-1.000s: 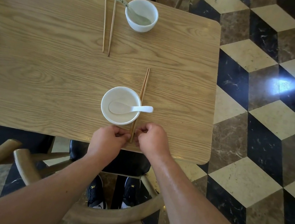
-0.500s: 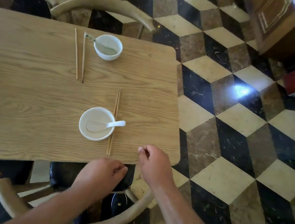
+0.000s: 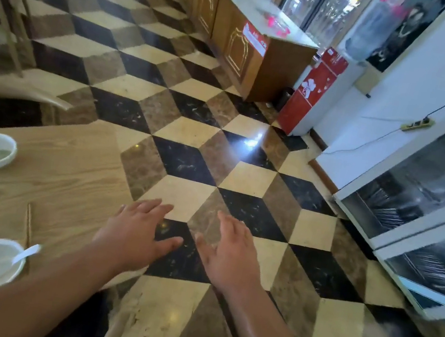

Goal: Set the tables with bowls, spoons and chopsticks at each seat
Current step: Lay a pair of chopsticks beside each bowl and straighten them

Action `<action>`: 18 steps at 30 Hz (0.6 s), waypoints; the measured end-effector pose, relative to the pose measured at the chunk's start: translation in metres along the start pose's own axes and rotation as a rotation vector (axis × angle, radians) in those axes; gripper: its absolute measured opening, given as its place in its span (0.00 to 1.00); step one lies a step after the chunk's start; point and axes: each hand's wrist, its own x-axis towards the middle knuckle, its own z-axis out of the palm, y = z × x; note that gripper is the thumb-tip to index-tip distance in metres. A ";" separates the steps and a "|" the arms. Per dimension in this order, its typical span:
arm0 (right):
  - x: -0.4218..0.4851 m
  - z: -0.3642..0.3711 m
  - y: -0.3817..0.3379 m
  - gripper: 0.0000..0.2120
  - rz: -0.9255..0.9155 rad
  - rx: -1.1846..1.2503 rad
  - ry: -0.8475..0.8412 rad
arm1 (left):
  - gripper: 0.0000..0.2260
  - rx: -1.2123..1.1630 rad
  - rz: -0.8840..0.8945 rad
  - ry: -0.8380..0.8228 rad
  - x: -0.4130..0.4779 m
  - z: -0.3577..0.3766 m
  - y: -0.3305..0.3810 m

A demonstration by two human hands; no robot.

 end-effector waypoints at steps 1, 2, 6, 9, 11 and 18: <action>0.002 -0.007 0.011 0.48 0.015 0.020 -0.003 | 0.47 0.013 -0.011 -0.006 0.005 0.002 0.008; 0.004 -0.012 0.025 0.49 0.028 0.040 -0.004 | 0.48 0.029 -0.022 -0.011 0.012 0.005 0.018; 0.024 -0.022 0.083 0.45 0.059 0.079 -0.011 | 0.52 0.091 -0.079 -0.010 0.045 0.023 0.063; 0.048 -0.034 0.143 0.46 0.057 0.111 -0.038 | 0.54 0.128 -0.122 0.000 0.080 0.042 0.119; 0.066 -0.049 0.184 0.51 0.040 0.098 -0.041 | 0.51 0.131 -0.141 0.007 0.099 0.053 0.158; 0.119 -0.123 0.311 0.39 0.140 0.097 -0.033 | 0.43 0.155 -0.071 -0.030 0.168 0.069 0.276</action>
